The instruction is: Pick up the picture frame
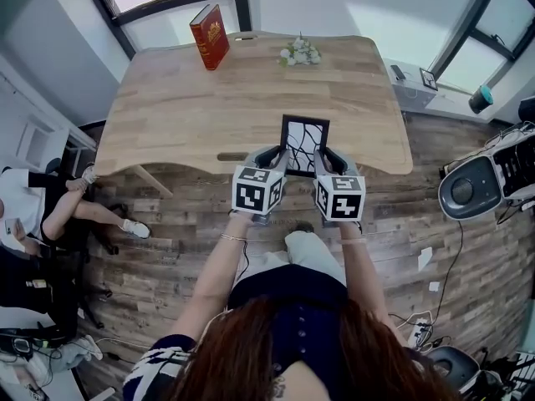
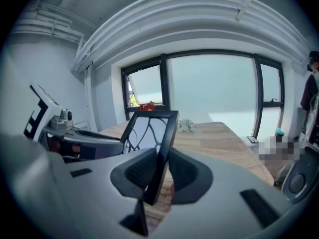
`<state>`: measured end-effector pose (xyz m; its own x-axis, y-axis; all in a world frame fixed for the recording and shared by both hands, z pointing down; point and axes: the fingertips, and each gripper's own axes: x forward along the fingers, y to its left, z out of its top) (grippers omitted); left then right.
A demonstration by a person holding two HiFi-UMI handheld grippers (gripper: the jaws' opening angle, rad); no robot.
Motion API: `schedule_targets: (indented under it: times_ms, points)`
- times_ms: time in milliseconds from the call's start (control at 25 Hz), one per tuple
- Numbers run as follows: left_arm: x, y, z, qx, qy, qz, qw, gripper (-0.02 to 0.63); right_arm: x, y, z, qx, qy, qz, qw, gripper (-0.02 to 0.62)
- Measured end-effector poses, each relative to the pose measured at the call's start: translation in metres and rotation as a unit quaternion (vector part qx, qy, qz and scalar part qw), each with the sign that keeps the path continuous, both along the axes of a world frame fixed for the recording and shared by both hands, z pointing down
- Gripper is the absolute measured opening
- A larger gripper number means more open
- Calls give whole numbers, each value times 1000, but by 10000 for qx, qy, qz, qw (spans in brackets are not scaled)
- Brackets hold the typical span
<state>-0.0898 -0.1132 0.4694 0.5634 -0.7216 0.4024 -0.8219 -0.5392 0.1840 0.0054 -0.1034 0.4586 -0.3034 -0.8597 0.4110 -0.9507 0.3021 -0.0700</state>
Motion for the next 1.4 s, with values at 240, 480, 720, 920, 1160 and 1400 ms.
schedule_targets:
  times_ms: [240,480,720,920,1160,1400]
  points:
    - [-2,14,-23,244,38,-60,9997,86,-1,14,-23,245,-36,-26,9997,80]
    - [6,26,-46,493,-27,-89,9987,86,7,26,-43,452,-151,-34,9989,80]
    - [18,42,-68,679,-58,-195,9975,86,20,40,-63,632,-233,-135,9976,80]
    - [28,55,-82,759,-32,-300,9967,85,30,51,-77,730,-248,-216,9968,80]
    - [36,71,-92,831,-40,-413,9957,84,39,67,-86,795,-272,-312,9960,80]
    - [42,84,-98,887,-76,-459,9950,84,45,78,-92,827,-317,-365,9954,80]
